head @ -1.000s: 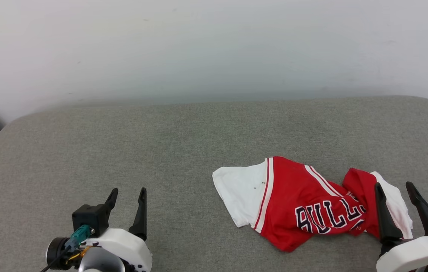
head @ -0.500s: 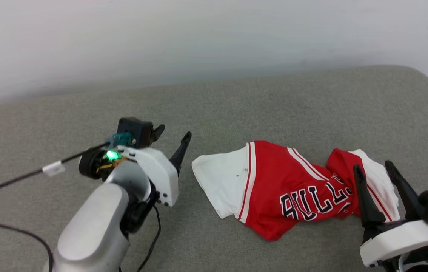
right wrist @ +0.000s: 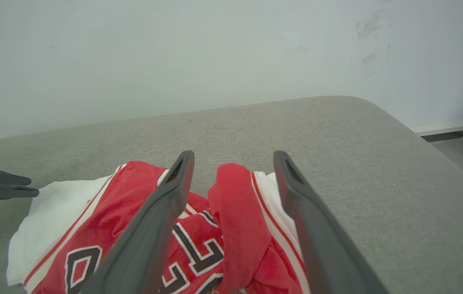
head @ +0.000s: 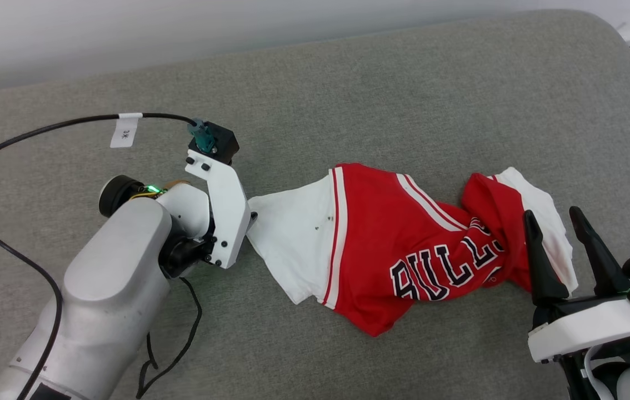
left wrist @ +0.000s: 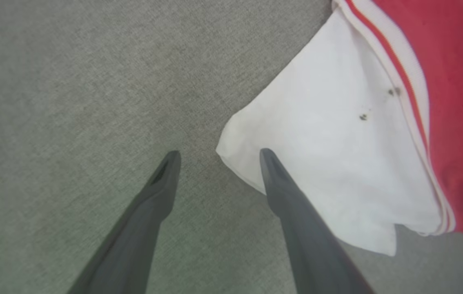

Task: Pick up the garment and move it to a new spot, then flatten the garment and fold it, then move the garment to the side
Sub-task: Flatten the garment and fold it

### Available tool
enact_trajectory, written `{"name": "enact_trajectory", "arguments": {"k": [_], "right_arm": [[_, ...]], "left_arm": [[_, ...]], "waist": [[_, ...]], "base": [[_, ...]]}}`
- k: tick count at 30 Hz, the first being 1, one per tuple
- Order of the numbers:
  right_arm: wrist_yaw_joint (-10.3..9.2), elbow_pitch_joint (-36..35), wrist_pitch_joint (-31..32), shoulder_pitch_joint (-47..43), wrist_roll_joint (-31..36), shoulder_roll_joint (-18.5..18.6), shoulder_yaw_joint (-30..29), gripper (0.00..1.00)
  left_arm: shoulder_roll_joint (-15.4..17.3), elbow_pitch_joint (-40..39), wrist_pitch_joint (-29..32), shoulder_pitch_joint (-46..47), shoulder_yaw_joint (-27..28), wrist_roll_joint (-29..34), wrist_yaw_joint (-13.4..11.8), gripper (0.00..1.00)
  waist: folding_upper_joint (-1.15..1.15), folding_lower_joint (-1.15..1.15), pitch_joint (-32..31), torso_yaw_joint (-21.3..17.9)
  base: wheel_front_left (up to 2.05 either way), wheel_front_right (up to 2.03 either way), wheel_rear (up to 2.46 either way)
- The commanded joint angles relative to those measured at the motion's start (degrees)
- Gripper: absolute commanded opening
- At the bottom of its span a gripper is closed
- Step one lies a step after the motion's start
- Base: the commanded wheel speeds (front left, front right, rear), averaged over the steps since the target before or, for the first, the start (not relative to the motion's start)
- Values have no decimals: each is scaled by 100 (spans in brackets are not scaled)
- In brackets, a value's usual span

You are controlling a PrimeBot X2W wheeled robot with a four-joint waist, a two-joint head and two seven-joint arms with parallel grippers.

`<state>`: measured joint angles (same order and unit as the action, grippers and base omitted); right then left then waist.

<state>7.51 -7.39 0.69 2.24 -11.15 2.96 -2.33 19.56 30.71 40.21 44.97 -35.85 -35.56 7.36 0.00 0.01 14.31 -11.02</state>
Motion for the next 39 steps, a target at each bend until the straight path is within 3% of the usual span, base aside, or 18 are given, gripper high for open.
{"name": "enact_trajectory", "arguments": {"k": [1, 5, 12, 13, 14, 15, 16, 28, 39], "right_arm": [[-4, 33, -52, 85, -16, -14, 8, 100], [-4, 210, -203, 195, -127, -14, 11, 100], [-4, 298, -249, 237, -163, -13, -73, 100], [-4, 305, -244, 242, -158, -13, -79, 100], [-4, 313, -231, 250, -158, -13, -85, 100], [-4, 321, -220, 263, -147, -13, -93, 100], [-4, 320, -208, 264, -138, -13, -103, 100], [-4, 311, -6, 52, -34, -12, -277, 100], [-4, 383, 774, -228, -342, -11, -987, 100]], "left_arm": [[10, 53, 43, 108, -41, -59, 11, 100], [-6, 515, 555, -23, -475, -303, 15, 100], [-372, 925, 898, -363, -864, -557, 36, 100], [-402, 959, 892, -380, -894, -565, 37, 86], [-430, 981, 877, -379, -921, -577, 40, 42], [-455, 975, 807, -376, -943, -589, 43, 25], [-467, 954, 721, -347, -969, -576, 43, 0], [-52, 572, -465, -111, -1012, -375, -27, 0], [544, -512, -1490, -850, -427, -481, -735, 0]], "waist": [[0, -1, 136, -137], [0, -1, 335, -299], [0, -1, 458, -337], [0, -1, 459, -334], [0, -1, 458, -328], [0, -1, 449, -321], [0, -1, 434, -310], [0, -1, -131, 37], [0, -1, -750, 564]], "base": [[0, 0, 0], [0, 0, 0], [0, 0, 0], [0, 0, 0], [0, 0, 0], [0, 0, 0], [0, 0, 0], [0, 0, 0], [0, 0, 0]]}}
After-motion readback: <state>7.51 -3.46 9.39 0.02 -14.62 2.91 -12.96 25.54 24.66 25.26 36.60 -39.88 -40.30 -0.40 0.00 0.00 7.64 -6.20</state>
